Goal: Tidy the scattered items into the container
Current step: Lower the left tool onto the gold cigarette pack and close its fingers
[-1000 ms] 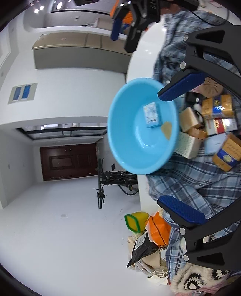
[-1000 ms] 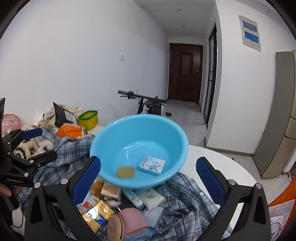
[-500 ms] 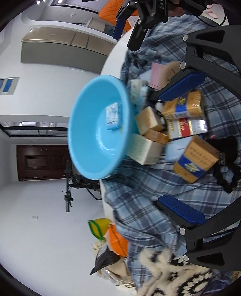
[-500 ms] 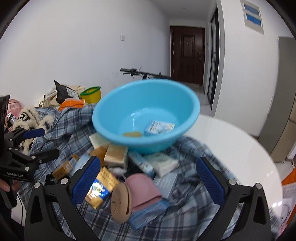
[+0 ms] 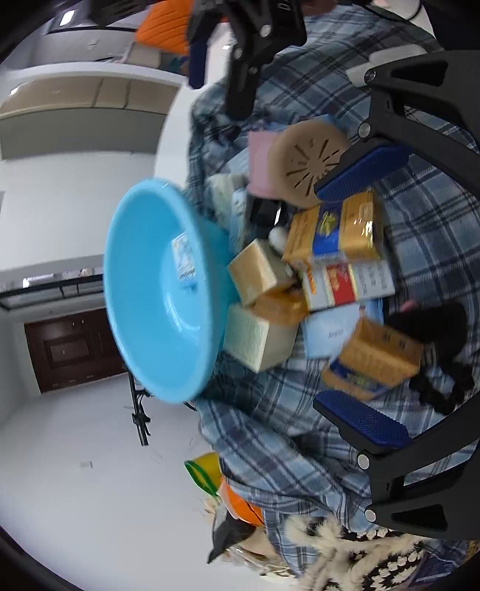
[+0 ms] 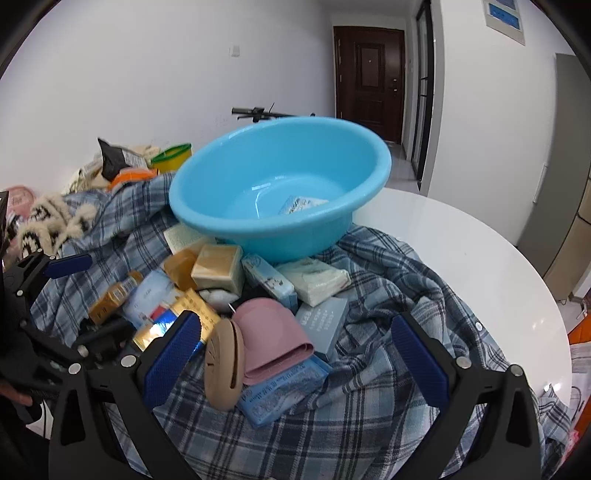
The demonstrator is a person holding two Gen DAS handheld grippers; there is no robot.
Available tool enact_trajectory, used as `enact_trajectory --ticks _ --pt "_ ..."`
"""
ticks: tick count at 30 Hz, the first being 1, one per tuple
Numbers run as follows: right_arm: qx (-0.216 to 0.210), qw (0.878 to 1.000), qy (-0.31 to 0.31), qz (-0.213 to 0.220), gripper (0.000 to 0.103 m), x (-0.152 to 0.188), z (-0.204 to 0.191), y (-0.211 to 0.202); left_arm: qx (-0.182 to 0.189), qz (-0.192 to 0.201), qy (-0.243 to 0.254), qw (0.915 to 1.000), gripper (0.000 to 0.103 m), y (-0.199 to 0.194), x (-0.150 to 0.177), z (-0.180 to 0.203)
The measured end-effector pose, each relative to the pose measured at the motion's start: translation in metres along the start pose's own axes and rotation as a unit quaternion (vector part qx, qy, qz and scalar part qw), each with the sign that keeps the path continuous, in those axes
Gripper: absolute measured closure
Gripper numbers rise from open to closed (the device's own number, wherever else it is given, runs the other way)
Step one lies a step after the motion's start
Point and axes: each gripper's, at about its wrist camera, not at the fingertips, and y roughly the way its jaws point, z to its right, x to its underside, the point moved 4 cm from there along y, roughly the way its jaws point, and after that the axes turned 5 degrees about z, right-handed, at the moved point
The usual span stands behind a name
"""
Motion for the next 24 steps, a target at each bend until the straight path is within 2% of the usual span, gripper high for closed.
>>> enact_trajectory --ticks 4,9,14,18,21,23,24 --pt "-0.001 1.0 -0.014 -0.019 0.0 0.012 0.0 0.006 -0.02 -0.02 0.061 0.9977 0.0 0.013 0.011 0.026" --pt "-0.001 0.999 -0.017 -0.037 0.0 0.024 0.006 0.01 -0.018 -0.036 0.099 0.9943 0.0 0.022 0.017 0.039" --pt "0.004 0.999 0.005 -0.04 0.0 0.032 0.019 0.009 -0.019 -0.047 0.12 0.9915 0.0 0.031 0.019 0.05" --pt "-0.015 0.998 0.02 -0.051 0.0 0.033 0.022 0.01 -0.048 -0.052 0.124 0.9898 0.0 0.043 0.022 0.051" --pt "-0.014 0.999 0.013 -0.047 0.0 0.03 0.02 0.009 -0.054 -0.051 0.123 0.9896 0.0 0.05 0.023 0.05" --pt "-0.012 0.999 0.013 -0.045 0.0 0.03 0.019 0.009 -0.044 -0.045 0.114 0.9915 0.008 0.05 0.022 0.048" --pt "-0.016 0.999 0.016 -0.046 0.0 0.03 0.019 0.009 -0.037 -0.042 0.104 0.993 0.021 0.051 0.022 0.045"
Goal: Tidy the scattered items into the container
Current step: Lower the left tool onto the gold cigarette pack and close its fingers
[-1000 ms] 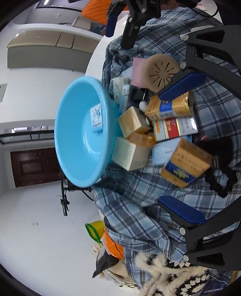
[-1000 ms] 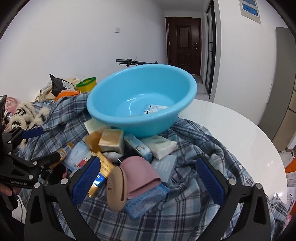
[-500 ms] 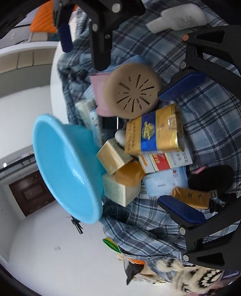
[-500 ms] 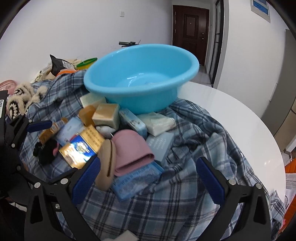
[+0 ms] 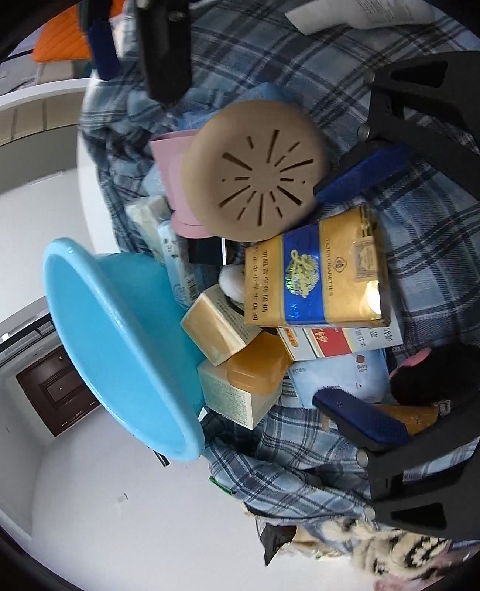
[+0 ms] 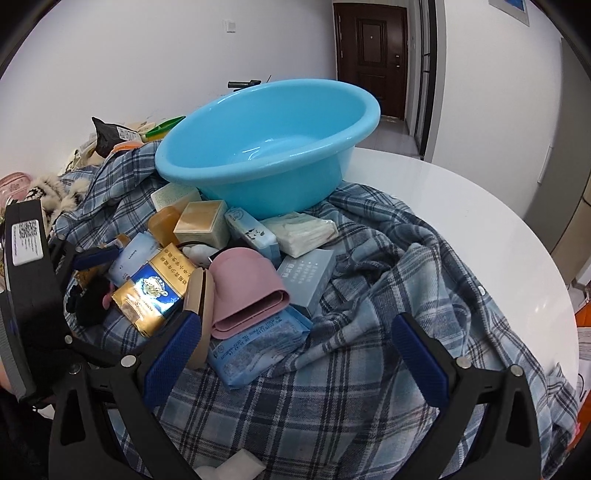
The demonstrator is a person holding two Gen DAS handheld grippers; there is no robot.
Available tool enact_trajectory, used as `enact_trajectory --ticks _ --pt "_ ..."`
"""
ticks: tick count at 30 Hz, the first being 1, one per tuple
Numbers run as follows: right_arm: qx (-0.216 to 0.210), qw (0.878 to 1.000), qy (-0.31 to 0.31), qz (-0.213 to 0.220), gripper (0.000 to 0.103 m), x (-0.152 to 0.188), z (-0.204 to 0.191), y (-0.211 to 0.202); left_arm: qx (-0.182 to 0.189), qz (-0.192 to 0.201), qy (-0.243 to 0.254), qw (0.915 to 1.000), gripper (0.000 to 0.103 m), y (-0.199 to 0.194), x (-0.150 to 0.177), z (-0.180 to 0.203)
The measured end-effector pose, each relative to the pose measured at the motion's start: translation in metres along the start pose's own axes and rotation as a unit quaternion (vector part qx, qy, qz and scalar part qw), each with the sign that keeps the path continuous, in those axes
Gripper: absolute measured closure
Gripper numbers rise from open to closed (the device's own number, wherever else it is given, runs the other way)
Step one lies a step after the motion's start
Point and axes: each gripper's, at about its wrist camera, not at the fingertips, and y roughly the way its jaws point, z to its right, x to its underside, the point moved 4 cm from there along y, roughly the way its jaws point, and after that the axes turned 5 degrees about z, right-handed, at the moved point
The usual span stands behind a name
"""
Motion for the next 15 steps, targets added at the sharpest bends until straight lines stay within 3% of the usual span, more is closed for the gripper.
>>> enact_trajectory --ticks 1,2,8,12,15 --pt "-0.005 1.0 0.004 -0.003 0.0 0.001 -0.001 0.001 0.006 -0.003 -0.007 1.0 0.04 0.002 0.001 -0.002" --pt "-0.011 1.0 0.008 -0.006 0.0 0.001 -0.002 0.002 0.013 -0.009 -0.012 0.9998 0.045 0.005 0.002 -0.005" --pt "-0.019 1.0 0.004 -0.015 0.0 0.004 -0.007 0.003 0.034 -0.001 -0.031 0.9989 0.048 0.001 0.003 -0.022" --pt "-0.022 1.0 0.012 -0.018 0.0 0.004 -0.007 0.005 0.065 -0.006 -0.066 0.9956 0.048 -0.001 0.006 -0.04" --pt "-0.03 0.999 0.019 -0.021 0.0 0.005 -0.009 0.007 0.068 -0.014 -0.09 0.9935 0.048 0.0 0.013 -0.05"
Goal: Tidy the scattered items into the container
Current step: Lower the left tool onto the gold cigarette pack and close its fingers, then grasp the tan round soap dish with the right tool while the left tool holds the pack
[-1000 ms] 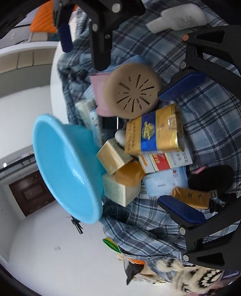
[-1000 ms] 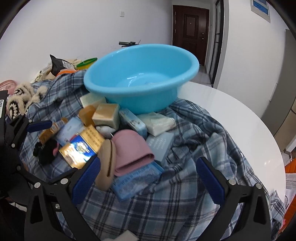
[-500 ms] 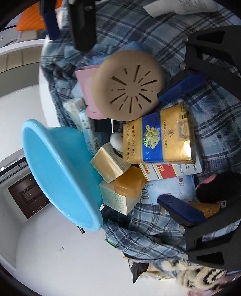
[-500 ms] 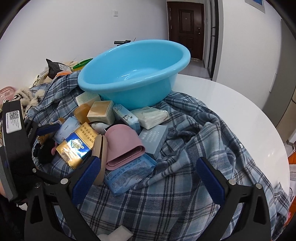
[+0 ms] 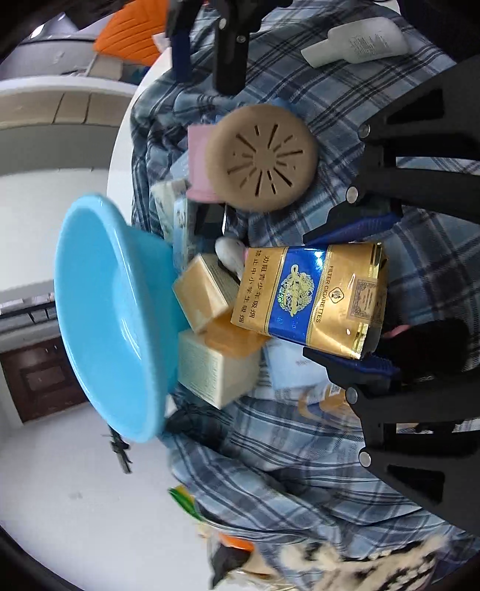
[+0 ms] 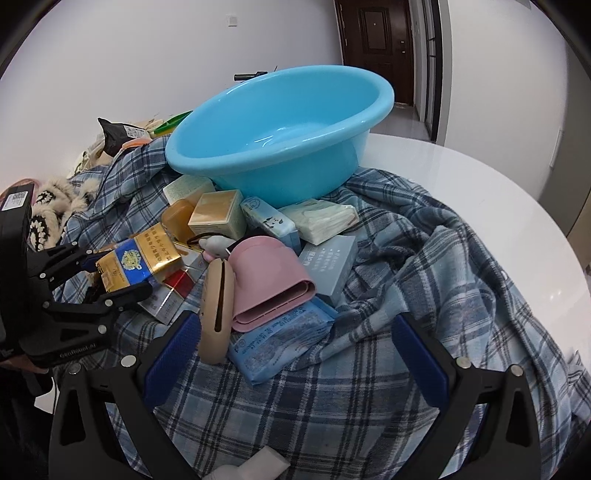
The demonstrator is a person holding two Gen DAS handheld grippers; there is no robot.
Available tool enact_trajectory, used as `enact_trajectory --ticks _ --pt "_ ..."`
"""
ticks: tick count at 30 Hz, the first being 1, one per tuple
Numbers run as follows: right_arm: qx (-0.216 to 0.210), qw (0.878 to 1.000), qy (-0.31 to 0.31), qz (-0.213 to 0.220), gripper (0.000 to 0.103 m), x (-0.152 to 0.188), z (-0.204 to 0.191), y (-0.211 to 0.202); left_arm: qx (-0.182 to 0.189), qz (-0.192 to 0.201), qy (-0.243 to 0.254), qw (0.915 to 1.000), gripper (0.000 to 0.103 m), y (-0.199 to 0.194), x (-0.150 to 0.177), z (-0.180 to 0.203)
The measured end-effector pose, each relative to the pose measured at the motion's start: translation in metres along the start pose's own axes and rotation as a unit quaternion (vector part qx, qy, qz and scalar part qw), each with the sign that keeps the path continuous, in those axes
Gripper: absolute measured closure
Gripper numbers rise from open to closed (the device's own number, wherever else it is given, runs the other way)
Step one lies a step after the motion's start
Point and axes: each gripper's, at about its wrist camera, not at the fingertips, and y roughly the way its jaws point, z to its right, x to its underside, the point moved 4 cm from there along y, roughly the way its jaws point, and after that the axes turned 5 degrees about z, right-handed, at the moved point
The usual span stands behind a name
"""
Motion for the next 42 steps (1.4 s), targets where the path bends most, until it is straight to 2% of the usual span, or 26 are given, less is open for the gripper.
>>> enact_trajectory --ticks 2,5,6,7,17,21,24,27,30,34,42 --pt "-0.002 1.0 -0.003 -0.003 0.0 0.001 -0.002 0.001 -0.009 -0.004 -0.01 0.9999 0.046 0.004 0.005 -0.008" --pt "0.0 1.0 -0.009 -0.005 0.0 0.001 -0.004 0.002 -0.029 -0.013 -0.021 0.9993 0.028 0.011 0.013 -0.015" --pt "0.001 1.0 -0.01 -0.005 0.0 0.0 -0.004 0.002 -0.035 -0.007 -0.026 0.999 0.018 0.011 0.012 -0.018" --pt "0.001 1.0 -0.009 -0.005 0.0 0.0 -0.004 0.002 -0.036 -0.005 -0.026 0.999 0.016 0.012 0.01 -0.019" --pt "0.001 1.0 0.009 -0.014 0.0 0.004 0.004 0.004 -0.007 0.005 -0.015 0.9999 0.016 0.02 0.0 -0.015" --pt "0.002 1.0 0.008 -0.015 0.0 0.003 0.004 0.005 0.024 0.007 -0.029 0.9993 0.016 0.026 -0.004 -0.018" --pt "0.001 1.0 0.01 -0.014 0.0 0.003 0.003 0.004 0.061 0.013 -0.058 0.9964 0.016 0.028 -0.01 -0.026" --pt "-0.001 1.0 0.011 -0.017 0.0 0.003 0.003 0.006 0.078 0.009 -0.074 0.9942 0.017 0.034 -0.012 -0.031" --pt "-0.004 1.0 0.013 -0.019 0.0 0.004 0.002 0.007 0.077 0.006 -0.075 0.9942 0.048 0.034 -0.013 -0.033" --pt "-0.004 1.0 0.013 -0.017 0.0 0.003 0.001 0.006 0.086 0.004 -0.091 0.9921 0.049 0.026 -0.012 -0.035" --pt "-0.009 1.0 -0.001 -0.019 0.0 0.003 -0.005 0.004 0.063 0.022 -0.078 0.9947 0.049 0.002 -0.015 -0.031"
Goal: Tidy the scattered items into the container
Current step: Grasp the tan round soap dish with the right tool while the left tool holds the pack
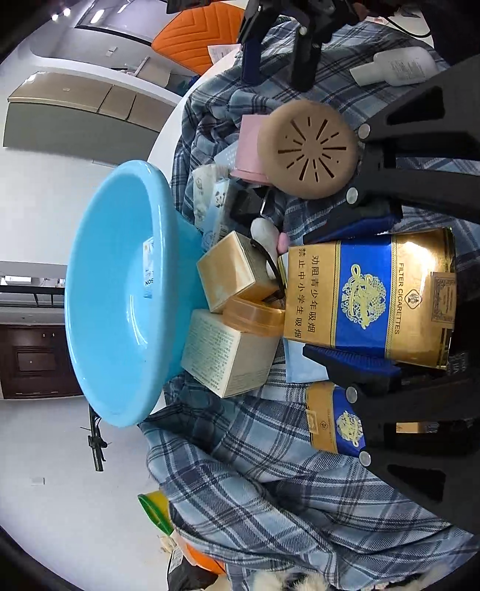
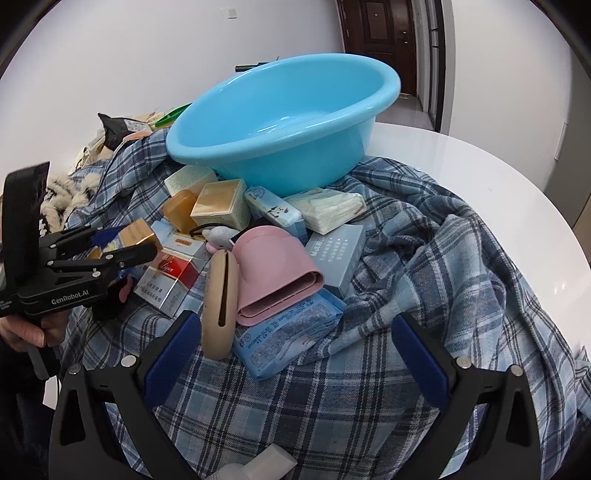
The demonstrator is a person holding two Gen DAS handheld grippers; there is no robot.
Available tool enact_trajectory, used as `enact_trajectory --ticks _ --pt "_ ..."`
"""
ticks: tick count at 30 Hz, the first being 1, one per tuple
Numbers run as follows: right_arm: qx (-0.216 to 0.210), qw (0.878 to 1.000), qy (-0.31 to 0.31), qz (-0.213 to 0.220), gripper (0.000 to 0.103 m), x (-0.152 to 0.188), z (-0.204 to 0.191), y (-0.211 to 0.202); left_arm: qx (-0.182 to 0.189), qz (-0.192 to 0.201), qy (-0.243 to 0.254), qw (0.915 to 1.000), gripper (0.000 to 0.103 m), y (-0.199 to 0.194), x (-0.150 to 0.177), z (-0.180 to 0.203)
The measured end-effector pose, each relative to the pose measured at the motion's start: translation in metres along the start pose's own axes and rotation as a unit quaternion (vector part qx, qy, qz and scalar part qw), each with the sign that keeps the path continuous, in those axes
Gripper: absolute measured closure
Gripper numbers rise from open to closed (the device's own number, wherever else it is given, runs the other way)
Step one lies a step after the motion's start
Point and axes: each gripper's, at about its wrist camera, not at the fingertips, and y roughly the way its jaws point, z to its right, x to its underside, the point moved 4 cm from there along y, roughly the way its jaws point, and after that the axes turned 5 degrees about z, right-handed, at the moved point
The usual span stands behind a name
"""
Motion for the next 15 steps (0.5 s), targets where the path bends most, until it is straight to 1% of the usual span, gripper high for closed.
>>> enact_trajectory --ticks 4,11,15 --pt "-0.004 1.0 -0.011 -0.003 0.0 0.001 -0.007 0.001 0.005 -0.005 -0.001 1.0 0.049 0.0 0.005 0.002" --pt "-0.009 1.0 -0.007 -0.004 0.0 -0.002 -0.008 0.003 0.006 -0.019 -0.002 0.9998 0.049 0.004 0.014 0.005" --pt "-0.021 1.0 -0.009 -0.008 0.0 -0.002 -0.012 0.005 0.005 -0.022 -0.003 0.9997 0.049 0.005 0.018 0.006"
